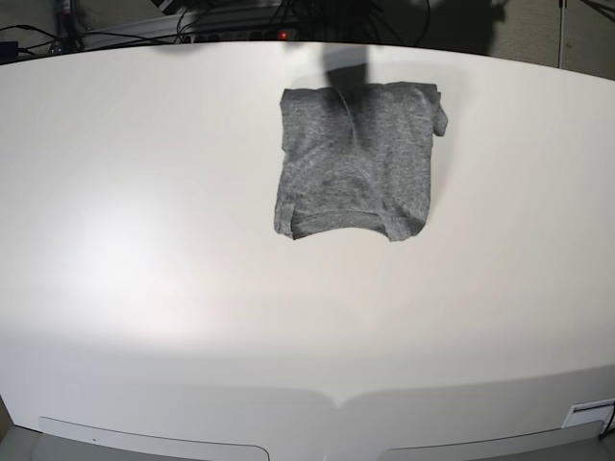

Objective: Fold the T-shirt properly

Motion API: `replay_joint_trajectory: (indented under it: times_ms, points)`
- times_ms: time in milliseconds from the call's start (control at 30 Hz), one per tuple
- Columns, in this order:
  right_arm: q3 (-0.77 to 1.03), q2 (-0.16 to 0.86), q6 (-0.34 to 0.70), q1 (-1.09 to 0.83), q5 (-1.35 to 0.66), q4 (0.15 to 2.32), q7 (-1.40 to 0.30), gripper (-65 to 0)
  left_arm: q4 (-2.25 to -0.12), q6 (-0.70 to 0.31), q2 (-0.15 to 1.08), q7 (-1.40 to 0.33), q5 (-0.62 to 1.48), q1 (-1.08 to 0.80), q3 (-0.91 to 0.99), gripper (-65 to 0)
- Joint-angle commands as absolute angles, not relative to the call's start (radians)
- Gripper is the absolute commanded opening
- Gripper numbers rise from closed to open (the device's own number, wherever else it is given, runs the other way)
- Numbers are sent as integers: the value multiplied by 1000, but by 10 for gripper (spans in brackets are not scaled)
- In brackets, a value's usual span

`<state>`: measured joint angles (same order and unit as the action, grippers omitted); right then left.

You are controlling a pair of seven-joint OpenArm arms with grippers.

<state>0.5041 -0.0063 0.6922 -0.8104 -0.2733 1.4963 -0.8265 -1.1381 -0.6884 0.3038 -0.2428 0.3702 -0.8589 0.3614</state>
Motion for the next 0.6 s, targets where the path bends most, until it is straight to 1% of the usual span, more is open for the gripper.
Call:
replay_joint_trajectory:
  times_ms: [0, 100, 200, 367, 467, 567]
  points:
    - [509, 15, 698, -804, -257, 1446, -814, -650, -1093, -698, 313, -216, 361, -852, 349, -650]
    - [509, 73, 698, -722, -207, 1231, -746, -650, -929, -698, 311, -154, 297, -759, 302, -650]
    - [509, 137, 698, -632, -150, 1015, -649, -650, -793, -698, 297, -136, 266, -668, 269, -650]
    - [489, 227, 698, -477, -16, 693, -471, -650, -624, -696, 256, -131, 182, -538, 252, -650]
    - [435, 262, 698, -396, 51, 553, -384, -650, -555, -665, 231, -126, 179, -475, 252, -650]
    - [338, 278, 617, -334, 57, 469, -334, -650, -507, -616, 208, -126, 151, -416, 252, -650]
